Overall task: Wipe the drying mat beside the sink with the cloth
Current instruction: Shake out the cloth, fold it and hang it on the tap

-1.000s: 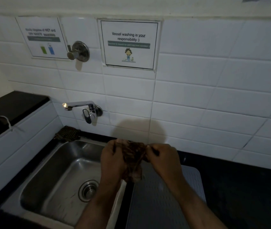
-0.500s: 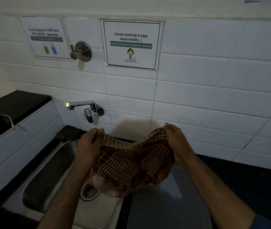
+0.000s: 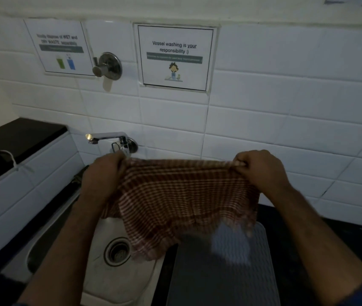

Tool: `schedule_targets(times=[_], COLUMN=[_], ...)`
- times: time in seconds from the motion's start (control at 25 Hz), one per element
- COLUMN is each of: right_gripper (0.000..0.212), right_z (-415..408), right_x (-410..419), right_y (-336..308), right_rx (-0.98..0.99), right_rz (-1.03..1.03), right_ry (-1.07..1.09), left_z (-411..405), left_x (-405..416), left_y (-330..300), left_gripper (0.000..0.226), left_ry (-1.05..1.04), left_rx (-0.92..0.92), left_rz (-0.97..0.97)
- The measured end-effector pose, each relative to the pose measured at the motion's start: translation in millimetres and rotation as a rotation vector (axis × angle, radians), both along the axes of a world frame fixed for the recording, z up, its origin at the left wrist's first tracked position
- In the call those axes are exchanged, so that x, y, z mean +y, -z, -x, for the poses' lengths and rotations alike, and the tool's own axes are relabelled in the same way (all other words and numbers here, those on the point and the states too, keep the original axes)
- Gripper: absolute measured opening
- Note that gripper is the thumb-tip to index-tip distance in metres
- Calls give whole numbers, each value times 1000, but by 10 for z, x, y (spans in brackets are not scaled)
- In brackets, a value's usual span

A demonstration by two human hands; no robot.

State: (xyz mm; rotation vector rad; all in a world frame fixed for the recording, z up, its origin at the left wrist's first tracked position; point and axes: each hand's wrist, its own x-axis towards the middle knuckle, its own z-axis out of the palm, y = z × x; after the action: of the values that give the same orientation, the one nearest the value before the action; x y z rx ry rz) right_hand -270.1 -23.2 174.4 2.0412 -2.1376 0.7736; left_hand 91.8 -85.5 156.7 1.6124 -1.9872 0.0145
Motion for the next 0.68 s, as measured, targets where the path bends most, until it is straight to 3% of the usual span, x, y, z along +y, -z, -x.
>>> schedule_targets(times=[0.16,0.48,0.68], right_gripper=[24,12,17], right_z=[198,590,764], right_x=[50,-17,-24], right_y=[-118,-85,150], right_rx=[80,-157,-164], right_rz=[-67,-99,-197], right_ry=[23,12,52], left_z=[122,175,175], left_x=[-39,-18,22], left_y=[-215,-321,-536], left_gripper=[34,46,36], left_ry=[-34,-18,19], left_rx=[-175,-222,-174], left_rz=[39,52,133])
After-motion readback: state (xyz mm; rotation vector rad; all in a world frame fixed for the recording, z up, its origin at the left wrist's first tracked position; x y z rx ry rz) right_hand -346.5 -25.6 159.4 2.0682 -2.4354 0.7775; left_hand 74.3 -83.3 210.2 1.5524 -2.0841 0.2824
